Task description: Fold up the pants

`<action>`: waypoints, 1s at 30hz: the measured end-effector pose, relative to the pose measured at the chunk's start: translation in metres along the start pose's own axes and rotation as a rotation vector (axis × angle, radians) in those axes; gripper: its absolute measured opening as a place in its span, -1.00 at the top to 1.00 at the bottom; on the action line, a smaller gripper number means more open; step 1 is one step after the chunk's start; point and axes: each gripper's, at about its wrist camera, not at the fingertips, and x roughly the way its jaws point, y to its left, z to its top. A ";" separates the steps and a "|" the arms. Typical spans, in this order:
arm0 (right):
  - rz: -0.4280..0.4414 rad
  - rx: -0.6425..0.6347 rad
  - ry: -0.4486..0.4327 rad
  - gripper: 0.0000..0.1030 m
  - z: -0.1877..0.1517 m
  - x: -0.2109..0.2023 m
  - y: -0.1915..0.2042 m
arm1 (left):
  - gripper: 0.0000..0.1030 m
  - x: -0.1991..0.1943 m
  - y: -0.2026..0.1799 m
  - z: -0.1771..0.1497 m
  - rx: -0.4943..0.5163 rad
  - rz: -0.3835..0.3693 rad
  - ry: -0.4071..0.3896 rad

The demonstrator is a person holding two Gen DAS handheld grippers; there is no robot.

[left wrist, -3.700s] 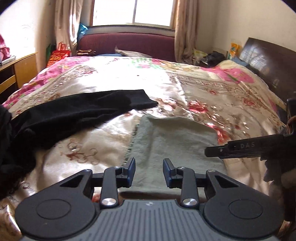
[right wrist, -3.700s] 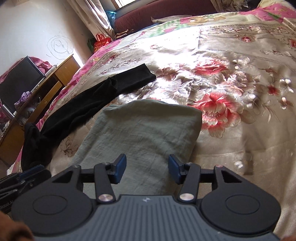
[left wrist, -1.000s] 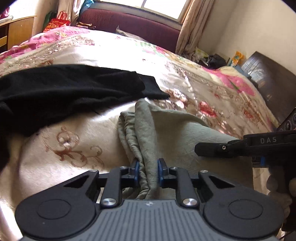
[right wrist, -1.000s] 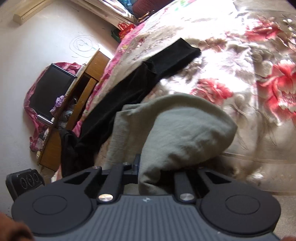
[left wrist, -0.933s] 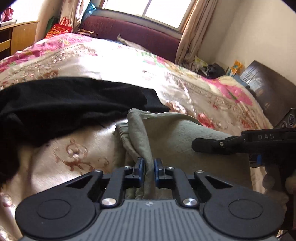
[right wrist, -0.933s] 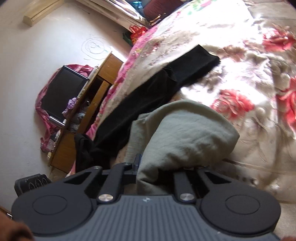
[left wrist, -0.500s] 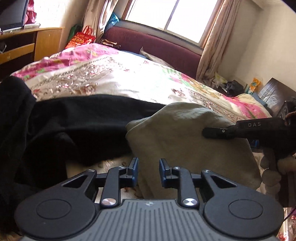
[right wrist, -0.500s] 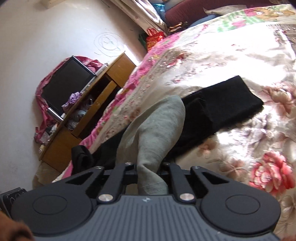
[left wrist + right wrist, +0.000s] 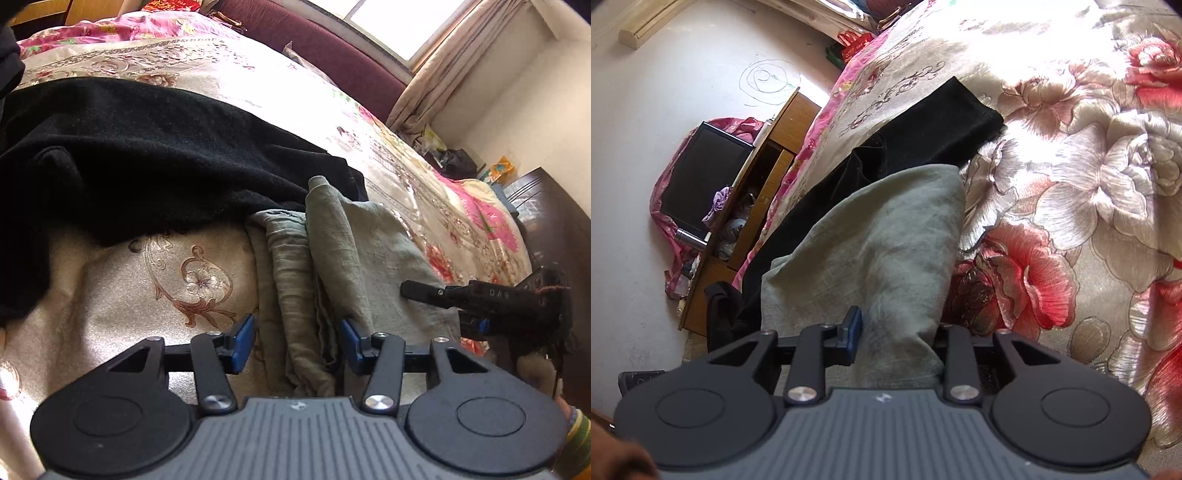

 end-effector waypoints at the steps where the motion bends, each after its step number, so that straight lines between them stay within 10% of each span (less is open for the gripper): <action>1: 0.017 0.003 0.004 0.38 -0.002 -0.001 -0.003 | -0.39 0.001 -0.004 0.000 0.010 -0.010 -0.003; 10: 0.065 0.008 0.012 0.16 0.003 -0.023 -0.012 | -0.64 -0.008 -0.012 0.010 0.120 0.050 -0.003; 14: 0.075 0.004 0.015 0.08 -0.003 -0.016 -0.011 | -0.75 -0.018 -0.020 0.014 0.098 -0.034 -0.026; 19: 0.080 -0.019 0.028 -0.02 -0.004 -0.012 -0.005 | -0.87 0.024 -0.030 0.003 0.207 0.162 0.014; 23: 0.070 -0.037 0.050 -0.05 -0.005 -0.004 -0.001 | -0.92 0.045 -0.033 -0.002 0.205 0.164 0.026; 25: 0.057 -0.054 0.052 -0.03 -0.006 0.004 0.005 | -0.62 0.047 -0.044 0.001 0.214 0.134 0.017; 30: 0.024 -0.099 0.088 0.75 -0.011 0.008 0.029 | 0.30 0.028 -0.048 0.011 0.222 0.111 -0.014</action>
